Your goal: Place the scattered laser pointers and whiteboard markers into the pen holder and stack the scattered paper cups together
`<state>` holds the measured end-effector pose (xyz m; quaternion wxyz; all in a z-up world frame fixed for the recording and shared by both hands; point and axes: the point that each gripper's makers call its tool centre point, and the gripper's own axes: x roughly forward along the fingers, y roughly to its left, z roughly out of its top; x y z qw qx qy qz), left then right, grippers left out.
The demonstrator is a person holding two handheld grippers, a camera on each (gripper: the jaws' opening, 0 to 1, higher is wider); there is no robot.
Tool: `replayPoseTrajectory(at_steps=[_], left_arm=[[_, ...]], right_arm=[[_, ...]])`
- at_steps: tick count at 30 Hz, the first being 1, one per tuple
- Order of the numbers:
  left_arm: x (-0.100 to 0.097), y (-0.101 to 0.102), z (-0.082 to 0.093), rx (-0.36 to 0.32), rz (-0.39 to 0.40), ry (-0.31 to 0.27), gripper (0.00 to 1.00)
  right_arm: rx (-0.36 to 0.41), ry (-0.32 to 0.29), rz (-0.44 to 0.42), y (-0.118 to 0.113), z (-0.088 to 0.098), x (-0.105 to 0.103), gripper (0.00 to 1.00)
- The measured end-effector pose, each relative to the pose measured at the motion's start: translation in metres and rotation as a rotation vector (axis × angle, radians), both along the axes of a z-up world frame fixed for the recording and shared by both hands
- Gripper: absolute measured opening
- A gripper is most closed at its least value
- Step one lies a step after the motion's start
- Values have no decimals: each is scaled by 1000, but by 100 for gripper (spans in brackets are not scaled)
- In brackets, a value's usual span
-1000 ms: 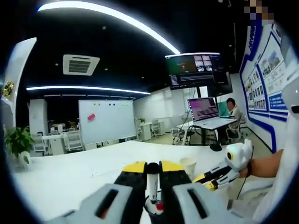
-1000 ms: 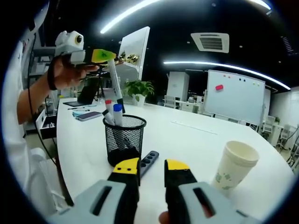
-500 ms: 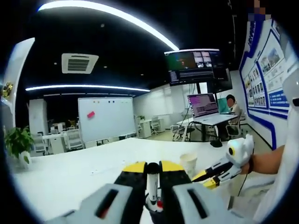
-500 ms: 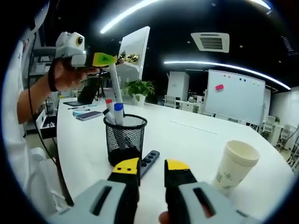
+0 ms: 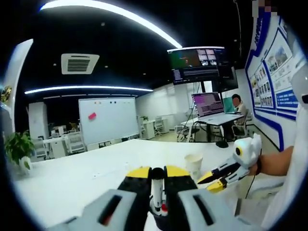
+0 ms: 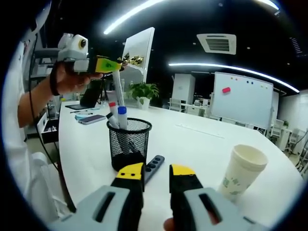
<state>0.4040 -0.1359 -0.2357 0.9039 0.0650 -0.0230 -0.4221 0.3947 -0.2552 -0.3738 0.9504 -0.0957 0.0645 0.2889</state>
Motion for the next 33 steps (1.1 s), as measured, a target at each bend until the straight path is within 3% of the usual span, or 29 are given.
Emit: replayPoseTrajectory(at_steps=[33], left_arm=[[9,3,-16,27,19,44,11]], right_arm=[[-5,5,6,1,-2,2,20]])
